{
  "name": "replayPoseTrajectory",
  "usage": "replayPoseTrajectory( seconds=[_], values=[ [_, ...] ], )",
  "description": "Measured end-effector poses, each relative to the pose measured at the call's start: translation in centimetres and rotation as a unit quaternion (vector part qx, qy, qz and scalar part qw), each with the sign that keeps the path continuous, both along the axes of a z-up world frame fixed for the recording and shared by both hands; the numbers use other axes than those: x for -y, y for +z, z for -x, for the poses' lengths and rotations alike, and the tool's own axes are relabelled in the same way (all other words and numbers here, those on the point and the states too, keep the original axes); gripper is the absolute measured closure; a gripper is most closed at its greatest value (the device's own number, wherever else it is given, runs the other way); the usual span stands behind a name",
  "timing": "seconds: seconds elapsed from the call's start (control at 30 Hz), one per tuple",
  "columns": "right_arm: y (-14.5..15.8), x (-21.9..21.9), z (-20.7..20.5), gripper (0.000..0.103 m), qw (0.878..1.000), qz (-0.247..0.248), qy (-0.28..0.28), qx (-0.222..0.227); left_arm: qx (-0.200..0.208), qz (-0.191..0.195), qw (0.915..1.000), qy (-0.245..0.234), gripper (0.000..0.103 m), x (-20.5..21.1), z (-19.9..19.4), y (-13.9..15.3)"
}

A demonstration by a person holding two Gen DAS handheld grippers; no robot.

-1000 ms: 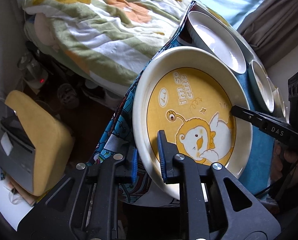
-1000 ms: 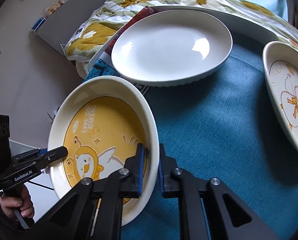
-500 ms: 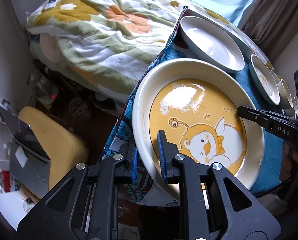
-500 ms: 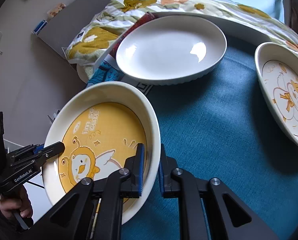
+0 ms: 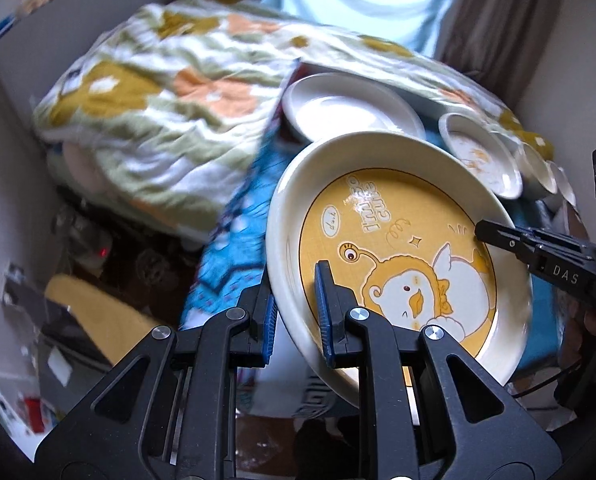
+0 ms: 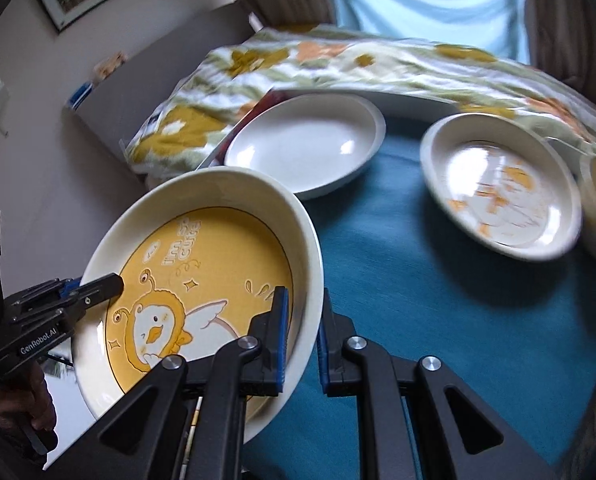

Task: Organize plates and bowls

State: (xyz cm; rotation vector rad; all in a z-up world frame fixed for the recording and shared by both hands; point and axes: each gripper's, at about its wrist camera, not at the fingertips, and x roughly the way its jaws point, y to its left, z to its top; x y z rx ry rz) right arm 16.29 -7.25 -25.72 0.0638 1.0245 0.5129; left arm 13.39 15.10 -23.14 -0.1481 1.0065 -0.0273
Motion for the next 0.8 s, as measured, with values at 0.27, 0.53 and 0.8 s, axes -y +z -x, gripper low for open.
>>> replayPoseTrajectory(
  seconds=[0.27,0.53,0.8],
  values=[
    [2.3,7.9,3.9,0.09,0.995,0.014,-0.099,0.023,0.014,0.005,0.9947,-0.102,0.088,8.2,-1.4,1.7],
    [1.8,16.0,7.1,0.091,0.983,0.039,-0.178,0.016,-0.001,0.021,0.982,-0.188,0.088,17.8,-1.4,-0.2],
    [-2.1,21.9,8.1,0.09,0.978,0.046,-0.202,0.013,-0.006,0.016,0.9758,-0.218,0.088,23.5,-1.9,-4.3]
  ],
)
